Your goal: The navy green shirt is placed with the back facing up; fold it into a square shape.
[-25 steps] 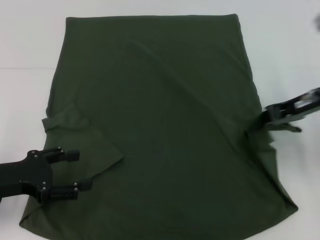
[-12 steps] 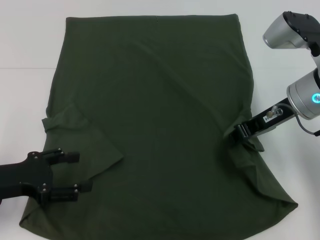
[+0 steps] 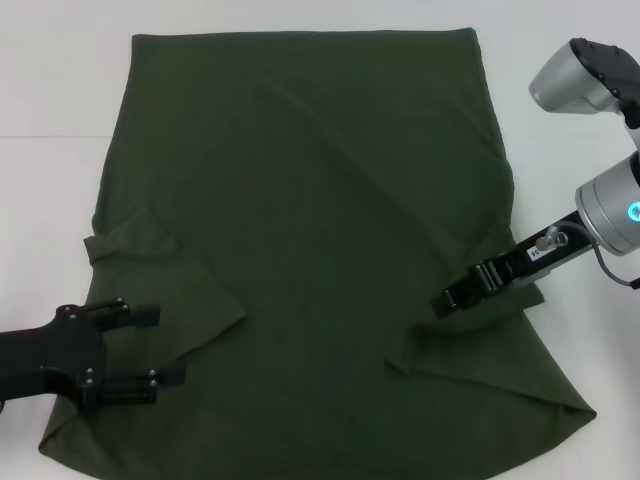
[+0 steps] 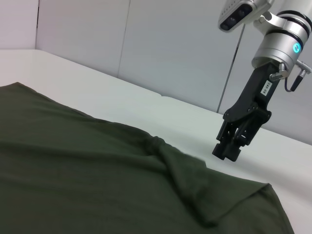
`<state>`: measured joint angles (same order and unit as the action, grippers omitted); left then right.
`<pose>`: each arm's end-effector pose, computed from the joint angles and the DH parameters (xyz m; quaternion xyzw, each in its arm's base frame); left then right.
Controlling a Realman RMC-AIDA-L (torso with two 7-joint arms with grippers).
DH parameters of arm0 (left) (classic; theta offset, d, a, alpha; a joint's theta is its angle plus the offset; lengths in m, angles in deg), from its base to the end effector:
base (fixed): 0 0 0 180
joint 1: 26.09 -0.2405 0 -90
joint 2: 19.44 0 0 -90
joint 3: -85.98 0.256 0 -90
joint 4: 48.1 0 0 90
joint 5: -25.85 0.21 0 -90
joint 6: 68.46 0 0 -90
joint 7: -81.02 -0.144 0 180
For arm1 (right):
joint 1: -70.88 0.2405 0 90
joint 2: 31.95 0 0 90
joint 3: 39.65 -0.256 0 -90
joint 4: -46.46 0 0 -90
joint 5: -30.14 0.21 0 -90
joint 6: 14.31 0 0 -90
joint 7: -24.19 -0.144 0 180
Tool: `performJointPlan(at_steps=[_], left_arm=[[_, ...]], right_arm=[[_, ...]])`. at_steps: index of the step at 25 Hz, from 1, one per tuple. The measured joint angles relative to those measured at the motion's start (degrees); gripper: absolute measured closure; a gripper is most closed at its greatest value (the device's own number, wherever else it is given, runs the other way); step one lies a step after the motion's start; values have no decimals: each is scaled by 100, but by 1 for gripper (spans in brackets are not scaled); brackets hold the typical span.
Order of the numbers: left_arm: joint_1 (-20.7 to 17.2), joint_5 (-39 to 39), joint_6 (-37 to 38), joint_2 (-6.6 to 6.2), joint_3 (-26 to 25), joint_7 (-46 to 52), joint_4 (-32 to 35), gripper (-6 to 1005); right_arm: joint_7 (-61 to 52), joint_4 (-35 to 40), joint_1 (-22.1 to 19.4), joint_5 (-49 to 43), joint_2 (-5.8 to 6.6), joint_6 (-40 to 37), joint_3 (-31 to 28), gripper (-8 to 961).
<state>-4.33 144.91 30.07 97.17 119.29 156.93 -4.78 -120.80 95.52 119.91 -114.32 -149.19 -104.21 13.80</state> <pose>-0.3103 0.2827 0.0411 -0.9393 -0.2193 -0.2187 0.1474 0.1882 0.3933 0.0034 -0.8662 0.4889 -0.0589 0.0848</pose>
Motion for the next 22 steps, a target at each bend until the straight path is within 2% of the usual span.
performJointPlan(at_steps=[6,10,15,17,20,22], left_arm=[[-8,-21,1,14,-4,-2,0,123],[-4,-25,3,12,-90,2,0,122],[16,-31,26,12,-157,-1,-22,123],[16,-32,32,22,-158,2,-21,123],[6,-33,24,45,-158,-1,-15,122],[-2,-33,12,54,-159,-6,-14,122]], right_arm=[[61,-17,-325,729,122,-38,-199,440],[435,-311,-778,1536,223,-127,-1003,360],[1579,-1766,-1590,2891,509,-165,-2277,239],[2163,-2360,-1945,3366,577,-96,-2693,188],[2573,-2655,-2405,3652,536,160,-3051,143],[2601,-2672,-2576,3659,486,314,-3090,113]])
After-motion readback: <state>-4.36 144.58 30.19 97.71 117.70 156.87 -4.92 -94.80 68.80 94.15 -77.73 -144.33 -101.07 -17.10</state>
